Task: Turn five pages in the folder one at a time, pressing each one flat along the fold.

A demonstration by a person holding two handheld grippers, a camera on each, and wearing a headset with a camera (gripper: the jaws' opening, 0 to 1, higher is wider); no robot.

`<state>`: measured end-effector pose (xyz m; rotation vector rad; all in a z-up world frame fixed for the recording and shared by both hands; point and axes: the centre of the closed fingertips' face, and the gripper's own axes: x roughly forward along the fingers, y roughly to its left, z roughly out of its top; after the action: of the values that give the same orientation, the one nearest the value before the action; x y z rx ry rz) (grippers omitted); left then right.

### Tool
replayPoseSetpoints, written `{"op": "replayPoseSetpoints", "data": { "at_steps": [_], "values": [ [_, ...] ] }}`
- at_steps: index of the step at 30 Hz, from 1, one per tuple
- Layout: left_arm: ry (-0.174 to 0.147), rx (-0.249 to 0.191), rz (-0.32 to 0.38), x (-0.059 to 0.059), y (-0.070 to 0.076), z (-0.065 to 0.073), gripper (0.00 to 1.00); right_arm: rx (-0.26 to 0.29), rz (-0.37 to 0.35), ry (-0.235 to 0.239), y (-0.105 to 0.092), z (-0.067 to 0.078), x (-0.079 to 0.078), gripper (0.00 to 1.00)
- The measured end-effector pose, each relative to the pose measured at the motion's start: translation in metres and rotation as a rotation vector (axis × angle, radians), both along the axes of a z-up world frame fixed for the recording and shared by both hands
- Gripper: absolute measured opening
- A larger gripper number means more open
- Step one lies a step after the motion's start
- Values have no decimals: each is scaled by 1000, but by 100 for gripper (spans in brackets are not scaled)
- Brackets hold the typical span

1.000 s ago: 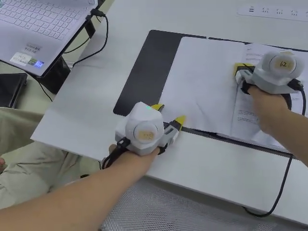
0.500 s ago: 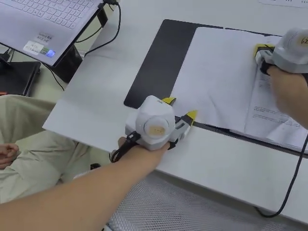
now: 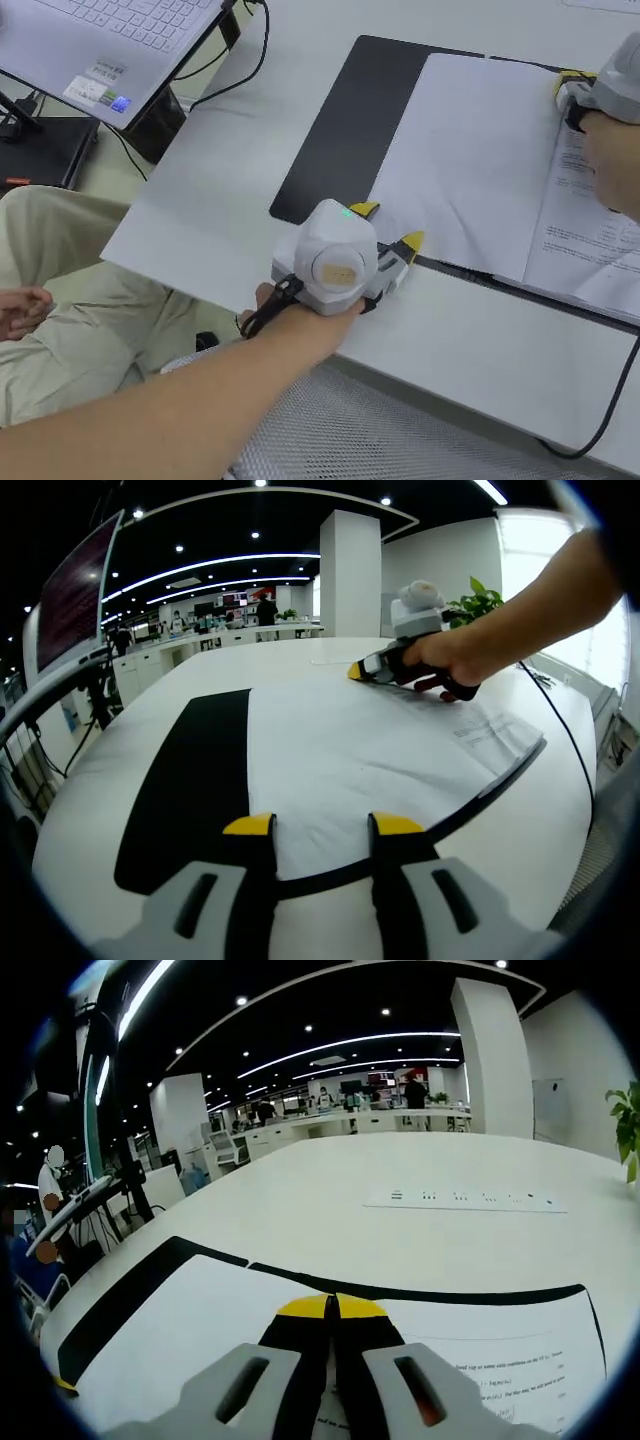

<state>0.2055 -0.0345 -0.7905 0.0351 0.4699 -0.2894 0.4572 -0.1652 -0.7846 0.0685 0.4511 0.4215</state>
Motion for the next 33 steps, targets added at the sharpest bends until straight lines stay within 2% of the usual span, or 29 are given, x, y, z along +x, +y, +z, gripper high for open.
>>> {"op": "replayPoseSetpoints", "data": {
  "at_steps": [3, 11, 14, 22, 25, 33],
  "values": [
    [0, 0, 0, 0, 0, 0, 35, 21, -1, 3, -2, 0, -8, 0],
    [-2, 0, -1, 0, 0, 0, 35, 17, 33, -14, -2, 4, -36, 0],
    [-3, 0, 0, -1, 0, 0, 35, 39, 40, -2, -2, 4, -44, 0],
    [-4, -1, 0, -1, 0, 0, 35, 49, 51, 2, -4, 3, -64, 0],
    [-4, -1, 1, -1, 0, 0, 35, 59, 49, 11, -3, 8, -77, 0],
    [-4, -2, 1, -1, 0, 1, 35, 91, 43, 33, -4, 16, -97, 0]
  ]
}}
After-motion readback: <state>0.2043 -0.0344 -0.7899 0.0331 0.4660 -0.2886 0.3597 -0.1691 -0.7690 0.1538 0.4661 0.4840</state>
